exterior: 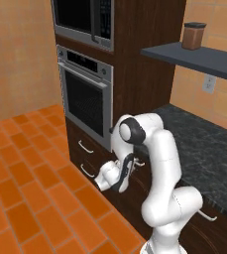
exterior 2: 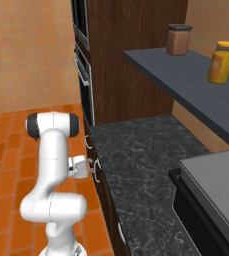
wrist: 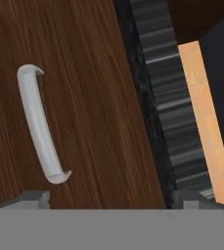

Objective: Take a straw from the drawer in front and place it inside the glass cup on the dining counter.

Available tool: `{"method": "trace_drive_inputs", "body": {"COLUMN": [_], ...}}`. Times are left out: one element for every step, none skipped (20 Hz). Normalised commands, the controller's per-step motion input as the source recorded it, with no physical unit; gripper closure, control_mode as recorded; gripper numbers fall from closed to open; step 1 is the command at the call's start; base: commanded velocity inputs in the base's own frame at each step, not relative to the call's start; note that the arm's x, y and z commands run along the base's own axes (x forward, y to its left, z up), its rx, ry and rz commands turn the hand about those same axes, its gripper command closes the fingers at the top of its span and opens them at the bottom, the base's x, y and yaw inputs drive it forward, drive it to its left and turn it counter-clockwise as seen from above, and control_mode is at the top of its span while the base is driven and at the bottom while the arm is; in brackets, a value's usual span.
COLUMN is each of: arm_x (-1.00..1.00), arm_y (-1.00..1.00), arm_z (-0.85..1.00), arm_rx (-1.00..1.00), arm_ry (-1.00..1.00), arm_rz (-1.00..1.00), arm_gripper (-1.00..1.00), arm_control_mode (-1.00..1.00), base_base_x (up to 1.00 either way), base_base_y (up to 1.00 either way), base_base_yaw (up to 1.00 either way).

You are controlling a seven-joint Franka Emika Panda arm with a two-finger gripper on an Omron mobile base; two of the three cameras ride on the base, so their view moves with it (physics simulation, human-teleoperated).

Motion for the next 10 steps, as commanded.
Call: {"method": "trace_drive_inputs", "body": {"arm_x": [0.55,0.57,0.56,0.56,0.53,0.5,0.47,0.46,0.46,0.43], "arm_y": [-0.18,-0.2,-0.2,-0.21,-0.19,-0.18,-0.16,-0.15,-0.18,-0.19], "arm_z": [-0.21,-0.19,-0.23,-0.24,-0.3,-0.35,-0.39,-0.4,-0.4,-0.41], "arm_rx": [0.0,0.0,0.0,0.0,0.0,0.0,0.0,0.0,0.0,0.0], "arm_ry": [0.0,0.0,0.0,0.0,0.0,0.0,0.0,0.0,0.01,0.01], "arm_rz": [0.0,0.0,0.0,0.0,0.0,0.0,0.0,0.0,0.0,0.0], "arm_gripper": [-1.0,-1.0,-1.0,-1.0,-1.0,-1.0,-1.0,-1.0,-1.0,-1.0], "arm_control_mode": [-1.0,-1.0,-1.0,-1.0,-1.0,-1.0,-1.0,-1.0,-1.0,-1.0], "base_base_x": [0.0,0.0,0.0,0.0,0.0,0.0,0.0,0.0,0.0,0.0], "base_base_y": [0.0,0.0,0.0,0.0,0.0,0.0,0.0,0.0,0.0,0.0], "base_base_yaw": [0.0,0.0,0.0,0.0,0.0,0.0,0.0,0.0,0.0,0.0]}}
